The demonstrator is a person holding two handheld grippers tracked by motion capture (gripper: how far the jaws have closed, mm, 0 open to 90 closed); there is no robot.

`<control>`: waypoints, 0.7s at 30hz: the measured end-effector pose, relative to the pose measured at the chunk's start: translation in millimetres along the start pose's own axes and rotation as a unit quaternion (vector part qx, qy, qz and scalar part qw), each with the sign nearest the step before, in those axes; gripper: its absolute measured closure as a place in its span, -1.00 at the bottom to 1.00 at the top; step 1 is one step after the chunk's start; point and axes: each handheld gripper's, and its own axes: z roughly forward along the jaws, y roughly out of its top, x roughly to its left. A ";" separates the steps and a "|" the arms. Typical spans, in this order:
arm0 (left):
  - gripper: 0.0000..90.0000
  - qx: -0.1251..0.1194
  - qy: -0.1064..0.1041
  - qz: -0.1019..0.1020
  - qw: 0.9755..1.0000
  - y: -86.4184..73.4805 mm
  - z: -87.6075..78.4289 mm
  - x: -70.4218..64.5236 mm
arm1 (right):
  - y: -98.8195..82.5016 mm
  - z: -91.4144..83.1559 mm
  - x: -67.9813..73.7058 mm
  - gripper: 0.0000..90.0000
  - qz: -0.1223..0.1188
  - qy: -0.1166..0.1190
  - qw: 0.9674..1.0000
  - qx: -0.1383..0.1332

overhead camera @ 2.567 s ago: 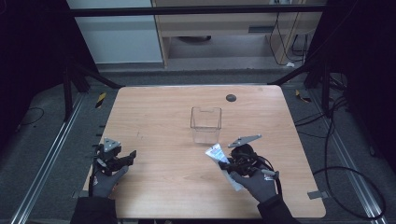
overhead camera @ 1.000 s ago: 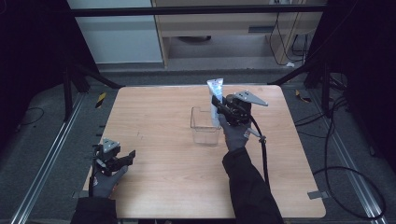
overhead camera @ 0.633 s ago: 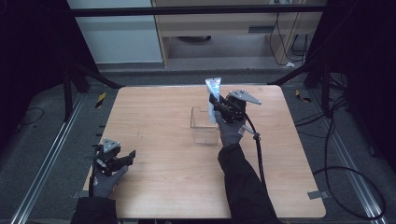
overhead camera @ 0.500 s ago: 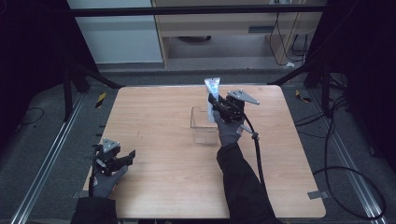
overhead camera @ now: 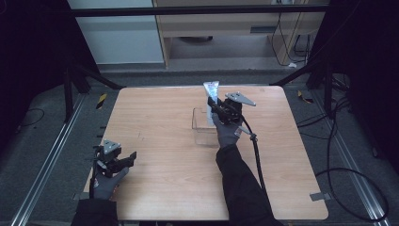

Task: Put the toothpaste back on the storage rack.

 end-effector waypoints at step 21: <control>-0.26 0.001 0.000 0.000 1.000 -0.2 0.1 0.2 | -21.8 5.8 -0.9 0.58 -0.022 -0.013 0.999 0.031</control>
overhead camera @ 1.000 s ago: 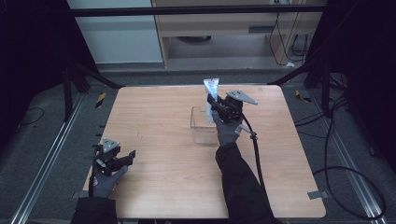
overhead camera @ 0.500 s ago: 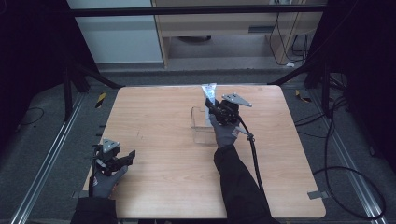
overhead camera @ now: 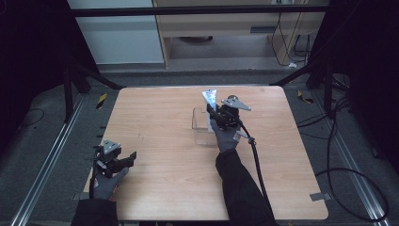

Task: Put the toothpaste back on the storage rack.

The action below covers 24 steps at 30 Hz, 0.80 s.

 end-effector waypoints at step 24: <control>-0.26 0.001 0.000 0.000 1.000 -0.1 0.3 0.3 | -16.5 -1.9 3.7 0.44 -0.044 0.001 0.996 0.077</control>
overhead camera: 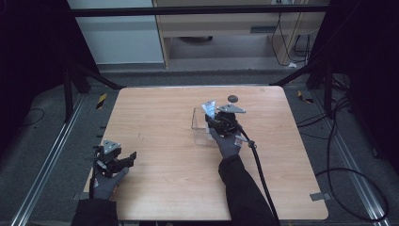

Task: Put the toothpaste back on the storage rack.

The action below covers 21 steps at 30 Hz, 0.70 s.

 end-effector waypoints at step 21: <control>-0.26 0.000 0.000 0.001 1.000 0.1 0.0 -0.5 | 1.5 -1.9 3.6 0.12 -0.018 -0.012 1.000 0.017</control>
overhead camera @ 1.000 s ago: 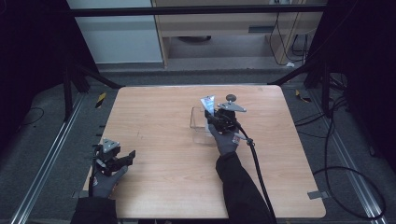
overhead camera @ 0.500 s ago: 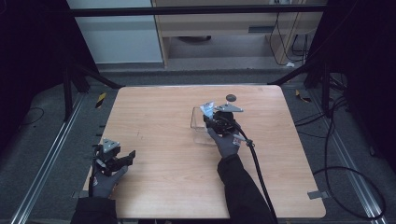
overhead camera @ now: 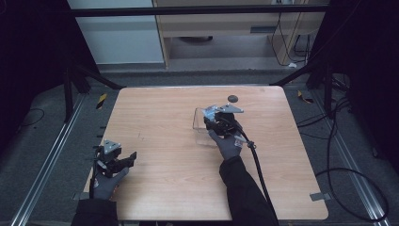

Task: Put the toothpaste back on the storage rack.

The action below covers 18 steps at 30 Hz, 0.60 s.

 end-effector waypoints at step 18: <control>-0.26 0.000 0.000 0.000 1.000 0.3 -0.1 -0.5 | 20.1 -52.9 -0.9 -0.33 -0.012 0.006 0.998 -0.065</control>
